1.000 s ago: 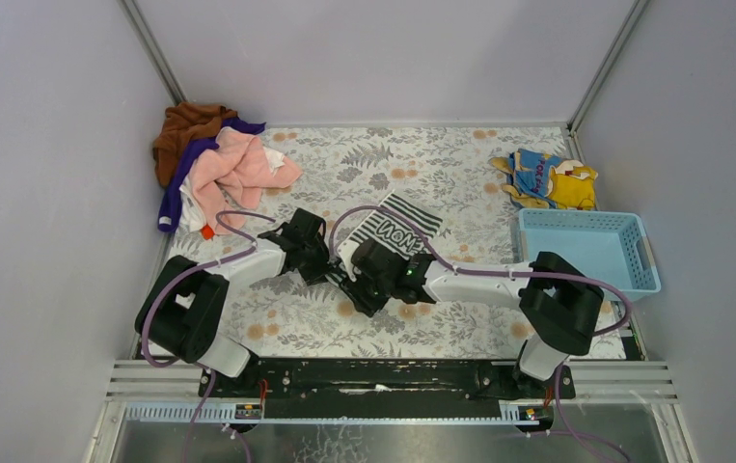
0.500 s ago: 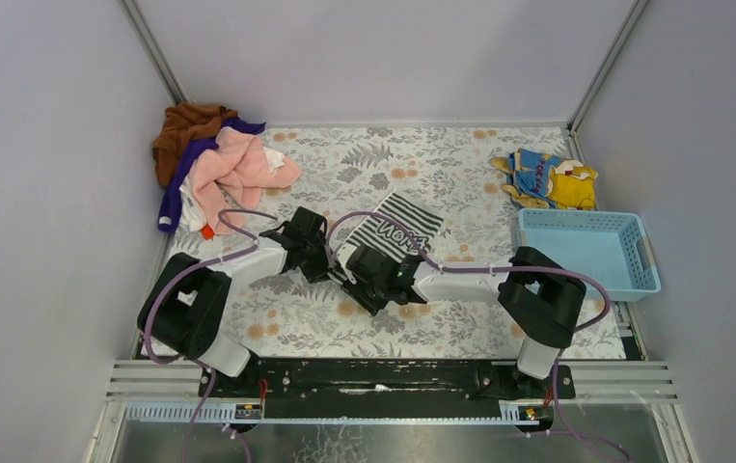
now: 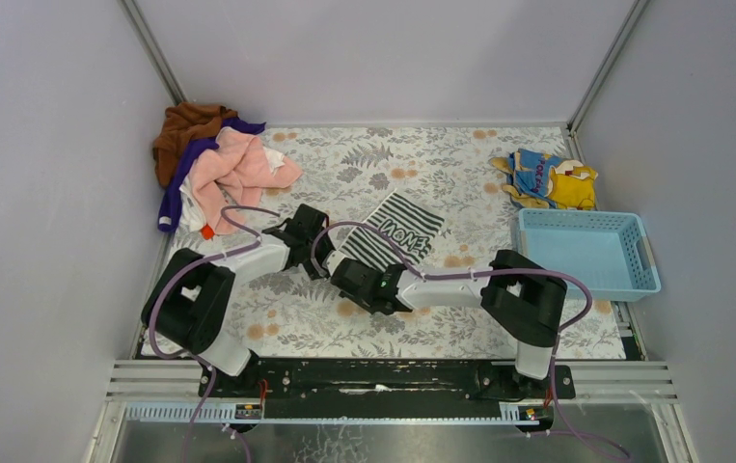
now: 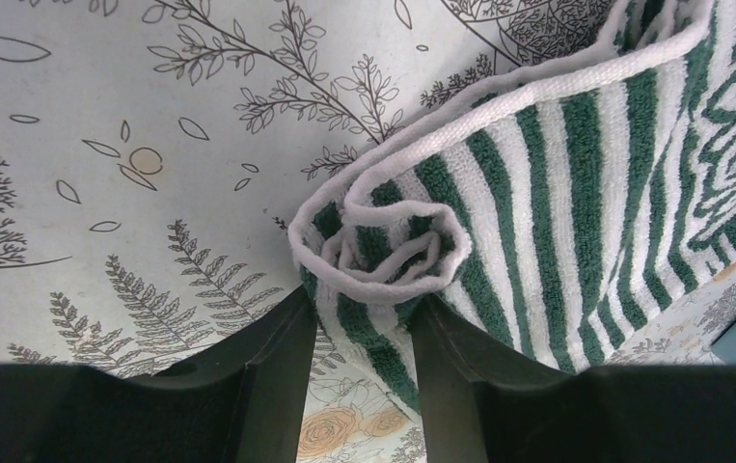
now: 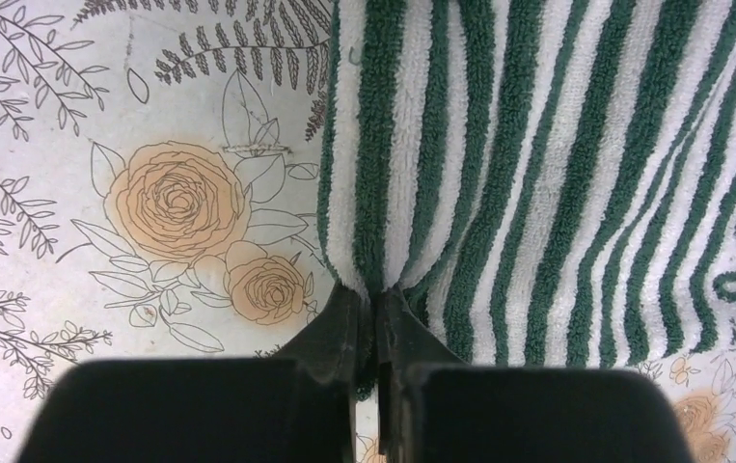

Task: Roll the towels
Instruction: Roll the towel at the center of the board.

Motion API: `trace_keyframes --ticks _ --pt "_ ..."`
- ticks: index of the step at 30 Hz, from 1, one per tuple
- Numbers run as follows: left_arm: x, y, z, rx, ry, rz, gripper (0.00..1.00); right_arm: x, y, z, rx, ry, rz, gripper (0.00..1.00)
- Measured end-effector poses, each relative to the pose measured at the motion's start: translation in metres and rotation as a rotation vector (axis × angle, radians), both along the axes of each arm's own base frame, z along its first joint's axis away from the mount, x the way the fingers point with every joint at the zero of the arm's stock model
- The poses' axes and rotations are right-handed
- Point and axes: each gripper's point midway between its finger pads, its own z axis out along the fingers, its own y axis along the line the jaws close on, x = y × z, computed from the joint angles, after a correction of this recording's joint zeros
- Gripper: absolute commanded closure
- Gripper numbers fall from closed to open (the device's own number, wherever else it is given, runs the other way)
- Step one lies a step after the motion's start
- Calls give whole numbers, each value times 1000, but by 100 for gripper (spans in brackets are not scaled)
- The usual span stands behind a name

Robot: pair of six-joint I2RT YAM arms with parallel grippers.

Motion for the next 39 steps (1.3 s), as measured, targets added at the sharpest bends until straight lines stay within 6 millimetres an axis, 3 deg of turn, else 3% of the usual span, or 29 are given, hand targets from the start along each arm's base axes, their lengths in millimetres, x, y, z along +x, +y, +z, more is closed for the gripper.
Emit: trace_keyframes --ticks 6,13,19,29,39 --pt "-4 10 4 21 -21 15 45 -10 13 4 91 104 47 100" --pt "-37 46 16 107 -14 58 32 -46 51 9 385 396 87 100" --pt "-40 47 46 49 -105 83 30 -49 38 14 639 643 -4 100" --pt "-52 35 37 -17 -41 70 31 -55 29 15 895 913 -118 100" --pt "-40 20 6 10 35 49 52 -49 23 15 991 1022 -187 96"
